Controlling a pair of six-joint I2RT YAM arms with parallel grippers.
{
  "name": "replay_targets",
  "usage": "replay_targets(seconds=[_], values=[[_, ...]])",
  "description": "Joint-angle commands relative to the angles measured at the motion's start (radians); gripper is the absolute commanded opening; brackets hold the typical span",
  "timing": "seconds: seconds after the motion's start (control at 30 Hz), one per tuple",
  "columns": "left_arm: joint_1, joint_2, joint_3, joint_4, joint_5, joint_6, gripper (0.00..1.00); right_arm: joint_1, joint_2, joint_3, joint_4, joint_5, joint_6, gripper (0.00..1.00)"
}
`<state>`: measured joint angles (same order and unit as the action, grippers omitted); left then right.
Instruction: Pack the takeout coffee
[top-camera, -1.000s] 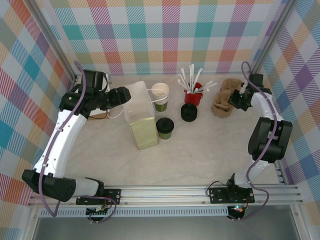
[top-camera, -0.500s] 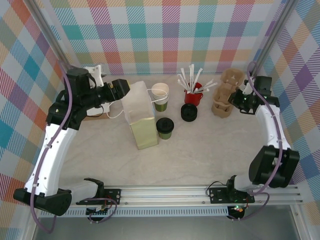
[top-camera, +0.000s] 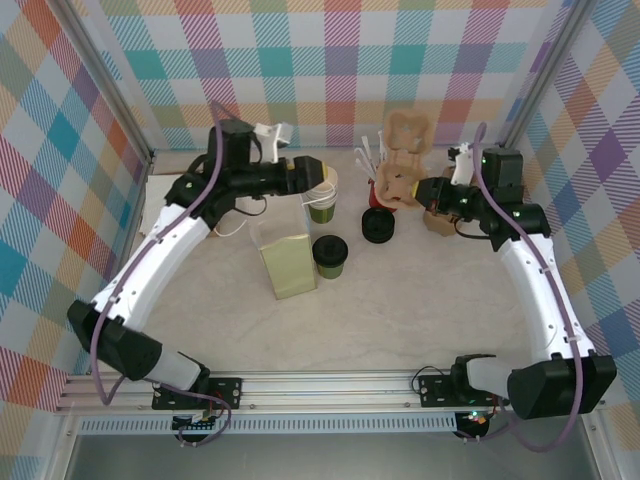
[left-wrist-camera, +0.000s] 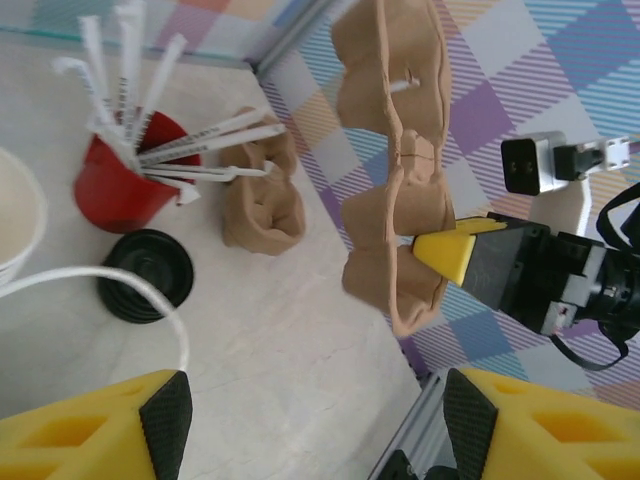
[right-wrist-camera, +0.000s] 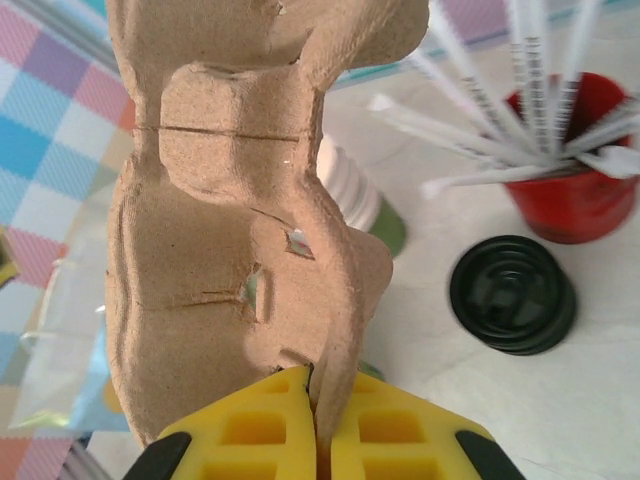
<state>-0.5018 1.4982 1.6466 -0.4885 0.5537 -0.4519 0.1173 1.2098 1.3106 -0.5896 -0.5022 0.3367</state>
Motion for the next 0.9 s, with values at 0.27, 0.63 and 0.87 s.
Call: replay_targets(seconds=[0.27,0.63,0.87], values=[[-0.079,0.103,0.114,0.106,0.057,-0.036,0.69,0.102,0.034,0.091,0.065,-0.054,0.035,0.07],[-0.102,0.152,0.139,0.102,0.066,-0.051,0.56,0.127,0.058,0.095,0.094,-0.067,0.045,0.07],[-0.106,0.164,0.152,0.088,0.062,-0.051,0.37,0.134,0.068,0.090,0.100,-0.063,0.048,0.07]])
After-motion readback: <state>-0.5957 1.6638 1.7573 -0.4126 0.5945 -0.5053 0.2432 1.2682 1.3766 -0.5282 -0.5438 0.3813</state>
